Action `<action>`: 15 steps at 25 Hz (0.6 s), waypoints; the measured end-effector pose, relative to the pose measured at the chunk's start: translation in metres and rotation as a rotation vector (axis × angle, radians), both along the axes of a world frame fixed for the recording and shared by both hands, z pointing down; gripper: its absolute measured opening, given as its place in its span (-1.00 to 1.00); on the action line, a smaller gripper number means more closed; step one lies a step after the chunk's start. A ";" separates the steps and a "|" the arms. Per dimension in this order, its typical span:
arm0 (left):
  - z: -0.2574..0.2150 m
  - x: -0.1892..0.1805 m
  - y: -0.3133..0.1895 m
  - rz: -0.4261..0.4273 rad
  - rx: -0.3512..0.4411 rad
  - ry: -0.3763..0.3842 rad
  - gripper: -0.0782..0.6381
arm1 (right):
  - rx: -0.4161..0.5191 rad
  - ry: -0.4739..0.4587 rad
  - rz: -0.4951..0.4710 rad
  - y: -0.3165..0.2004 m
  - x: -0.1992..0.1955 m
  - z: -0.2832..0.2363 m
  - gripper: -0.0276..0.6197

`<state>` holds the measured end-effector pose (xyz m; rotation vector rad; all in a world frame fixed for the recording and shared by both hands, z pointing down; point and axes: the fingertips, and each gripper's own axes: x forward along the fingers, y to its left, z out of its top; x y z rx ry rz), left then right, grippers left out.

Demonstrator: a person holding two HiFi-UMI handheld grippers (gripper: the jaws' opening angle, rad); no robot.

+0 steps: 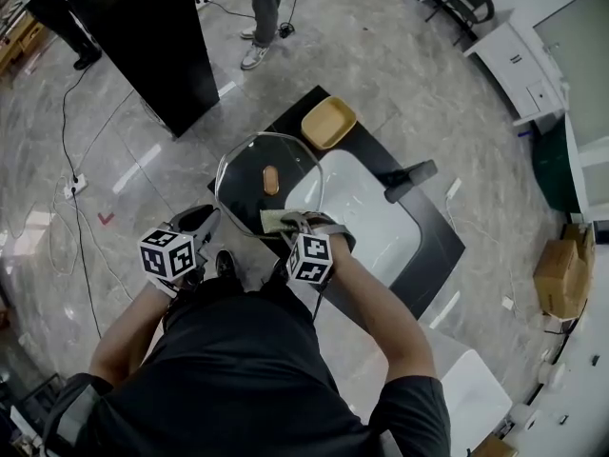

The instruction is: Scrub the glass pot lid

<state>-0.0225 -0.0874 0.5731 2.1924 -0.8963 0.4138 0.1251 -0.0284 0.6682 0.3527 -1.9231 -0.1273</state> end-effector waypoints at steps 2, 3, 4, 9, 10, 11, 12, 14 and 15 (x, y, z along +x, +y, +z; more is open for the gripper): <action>-0.003 0.002 0.000 -0.002 0.007 0.004 -0.58 | 0.056 -0.013 0.037 -0.018 0.015 -0.019 -0.72; -0.004 0.002 0.000 -0.006 0.011 0.006 -0.58 | 0.082 -0.023 0.051 -0.028 0.020 -0.030 -0.72; -0.006 0.001 0.001 -0.012 0.014 0.009 -0.58 | 0.104 -0.036 0.064 -0.038 0.024 -0.042 -0.72; -0.010 -0.016 0.008 -0.075 0.009 0.014 -0.58 | 0.158 -0.059 0.090 -0.097 0.023 -0.078 -0.72; -0.008 -0.023 0.010 -0.092 0.004 0.014 -0.58 | 0.151 -0.052 0.089 -0.109 0.018 -0.075 -0.72; -0.006 -0.031 0.011 -0.109 -0.001 0.015 -0.58 | 0.139 -0.044 0.088 -0.119 0.012 -0.070 -0.72; -0.005 -0.037 0.013 -0.124 -0.005 0.016 -0.58 | 0.122 -0.036 0.087 -0.128 0.005 -0.064 -0.72; -0.003 -0.049 0.017 -0.151 -0.014 0.018 -0.58 | 0.086 -0.018 0.075 -0.137 -0.007 -0.051 -0.72; -0.002 -0.054 0.019 -0.165 -0.019 0.020 -0.58 | 0.069 -0.003 0.057 -0.136 -0.013 -0.045 -0.72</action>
